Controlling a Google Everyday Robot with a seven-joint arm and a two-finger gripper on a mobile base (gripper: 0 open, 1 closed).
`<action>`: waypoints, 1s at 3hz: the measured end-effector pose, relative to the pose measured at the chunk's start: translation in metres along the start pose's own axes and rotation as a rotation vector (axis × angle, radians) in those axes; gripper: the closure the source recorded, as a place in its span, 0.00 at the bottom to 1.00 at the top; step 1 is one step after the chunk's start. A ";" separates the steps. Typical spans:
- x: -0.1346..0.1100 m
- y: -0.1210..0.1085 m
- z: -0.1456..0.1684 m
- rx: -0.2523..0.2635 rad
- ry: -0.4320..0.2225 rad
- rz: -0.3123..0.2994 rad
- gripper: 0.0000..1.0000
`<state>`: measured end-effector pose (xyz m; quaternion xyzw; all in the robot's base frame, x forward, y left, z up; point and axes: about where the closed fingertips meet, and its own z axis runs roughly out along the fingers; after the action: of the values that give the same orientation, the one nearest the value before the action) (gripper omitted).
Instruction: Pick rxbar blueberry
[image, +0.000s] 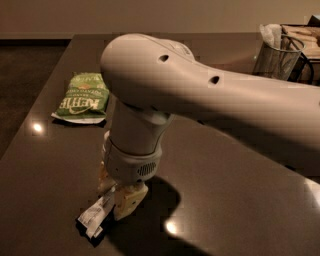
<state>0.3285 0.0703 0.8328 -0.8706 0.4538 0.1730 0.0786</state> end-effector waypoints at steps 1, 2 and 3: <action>0.010 -0.005 -0.029 0.061 -0.073 0.047 1.00; 0.023 -0.010 -0.068 0.142 -0.142 0.090 1.00; 0.033 -0.010 -0.122 0.245 -0.184 0.124 1.00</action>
Offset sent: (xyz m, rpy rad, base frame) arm 0.0643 -0.0596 0.0953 0.2852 -0.0027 -0.2348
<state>0.3821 0.0149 0.9339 -0.8053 0.5153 0.2000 0.2145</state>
